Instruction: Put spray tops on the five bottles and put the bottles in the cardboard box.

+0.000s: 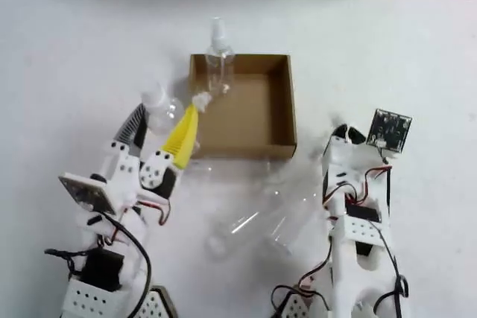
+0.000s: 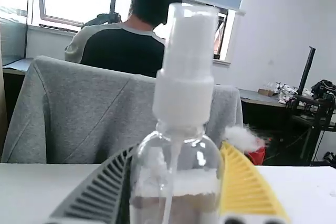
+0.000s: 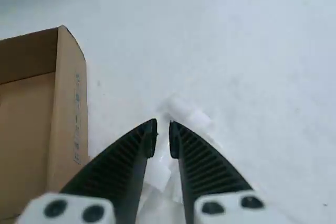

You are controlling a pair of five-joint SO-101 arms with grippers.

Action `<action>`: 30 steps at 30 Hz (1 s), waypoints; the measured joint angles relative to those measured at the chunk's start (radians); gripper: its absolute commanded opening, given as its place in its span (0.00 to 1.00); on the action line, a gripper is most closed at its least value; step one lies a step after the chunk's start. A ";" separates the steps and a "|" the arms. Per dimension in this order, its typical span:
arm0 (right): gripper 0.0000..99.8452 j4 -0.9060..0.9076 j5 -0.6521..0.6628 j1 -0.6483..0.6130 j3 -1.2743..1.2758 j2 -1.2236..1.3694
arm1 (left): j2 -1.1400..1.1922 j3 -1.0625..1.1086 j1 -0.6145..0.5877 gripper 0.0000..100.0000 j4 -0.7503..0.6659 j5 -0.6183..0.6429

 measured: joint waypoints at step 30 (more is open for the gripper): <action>0.02 -0.034 0.002 -0.002 0.017 0.000 | 0.408 -0.361 0.026 0.02 -0.032 0.092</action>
